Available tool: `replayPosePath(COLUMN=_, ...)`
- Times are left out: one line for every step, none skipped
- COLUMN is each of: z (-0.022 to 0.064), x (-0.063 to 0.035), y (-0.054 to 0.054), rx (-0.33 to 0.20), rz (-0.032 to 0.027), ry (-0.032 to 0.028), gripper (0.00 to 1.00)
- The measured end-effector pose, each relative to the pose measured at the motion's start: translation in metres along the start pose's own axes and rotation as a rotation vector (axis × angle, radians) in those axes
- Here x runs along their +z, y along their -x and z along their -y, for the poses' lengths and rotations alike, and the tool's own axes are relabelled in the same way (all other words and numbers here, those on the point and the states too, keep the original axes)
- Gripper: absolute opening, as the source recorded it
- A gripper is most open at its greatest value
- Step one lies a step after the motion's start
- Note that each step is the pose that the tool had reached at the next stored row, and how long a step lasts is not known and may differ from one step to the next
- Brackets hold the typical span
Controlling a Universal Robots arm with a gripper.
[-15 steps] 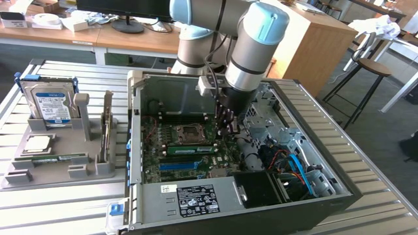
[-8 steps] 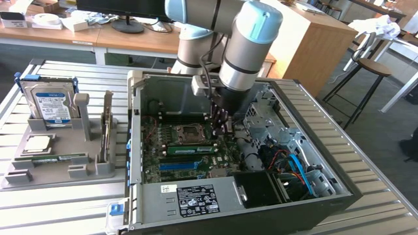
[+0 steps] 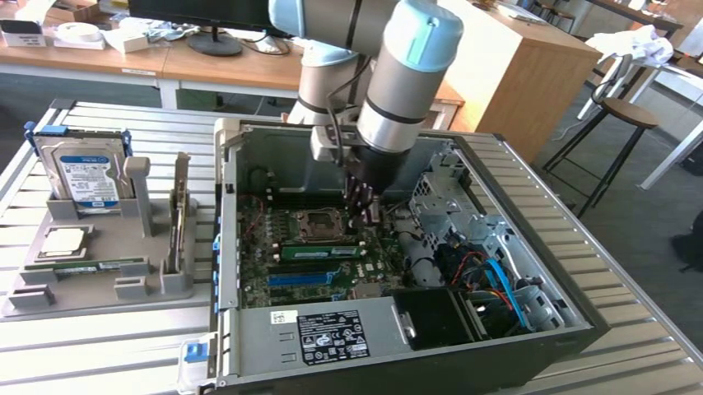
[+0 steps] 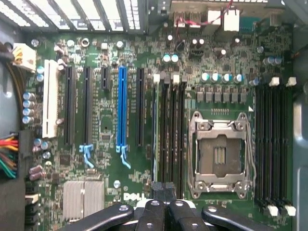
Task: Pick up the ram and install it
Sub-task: 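Press down the ram until it locks into place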
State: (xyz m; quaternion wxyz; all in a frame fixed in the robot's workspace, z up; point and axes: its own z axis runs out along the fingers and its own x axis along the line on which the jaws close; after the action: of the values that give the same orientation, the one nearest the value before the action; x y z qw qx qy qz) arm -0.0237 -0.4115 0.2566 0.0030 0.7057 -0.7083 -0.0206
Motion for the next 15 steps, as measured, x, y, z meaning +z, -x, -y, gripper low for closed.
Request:
replayPosePath(z=-0.0019, x=0.0001, y=0.000, rx=0.001, rz=0.0000, ry=0.0000, gripper=0.10)
replayPosePath(z=-0.0040, x=0.0002, y=0.000, rx=0.001, rz=0.0000, ry=0.0000, gripper=0.10)
replayPosePath(z=-0.0061, x=0.0003, y=0.000, rx=0.002, rz=0.0000, ry=0.0000, gripper=0.10)
replayPosePath(z=-0.0084, x=0.0004, y=0.000, rx=0.003, rz=0.0001, ry=0.0000, gripper=0.10)
replayPosePath(z=-0.0104, x=0.0005, y=0.000, rx=0.003, rz=0.0001, ry=-0.0001, gripper=0.10)
replayPosePath(z=-0.0126, x=0.0005, y=0.000, rx=0.004, rz=0.0001, ry=0.0000, gripper=0.10)
replayPosePath(z=-0.0149, x=0.0006, y=0.000, rx=0.004, rz=0.0001, ry=-0.0001, gripper=0.10)
replayPosePath(z=-0.0170, x=0.0007, y=0.000, rx=0.005, rz=0.0001, ry=-0.0001, gripper=0.10)
replayPosePath(z=-0.0192, x=0.0008, y=0.000, rx=0.005, rz=0.0002, ry=-0.0001, gripper=0.10)
replayPosePath(z=-0.0215, x=0.0009, y=0.000, rx=0.006, rz=0.0001, ry=-0.0001, gripper=0.10)
replayPosePath(z=-0.0236, x=0.0010, y=0.000, rx=0.006, rz=0.0001, ry=-0.0001, gripper=0.10)
replayPosePath(z=-0.0256, x=0.0011, y=0.000, rx=0.006, rz=0.0002, ry=-0.0001, gripper=0.10)
replayPosePath(z=-0.0274, x=0.0011, y=0.000, rx=0.007, rz=0.0002, ry=-0.0001, gripper=0.10)
replayPosePath(z=-0.0292, x=0.0012, y=0.000, rx=0.008, rz=0.0002, ry=-0.0001, gripper=0.10)
replayPosePath(z=-0.0310, x=0.0012, y=0.000, rx=0.008, rz=0.0002, ry=-0.0002, gripper=0.10)
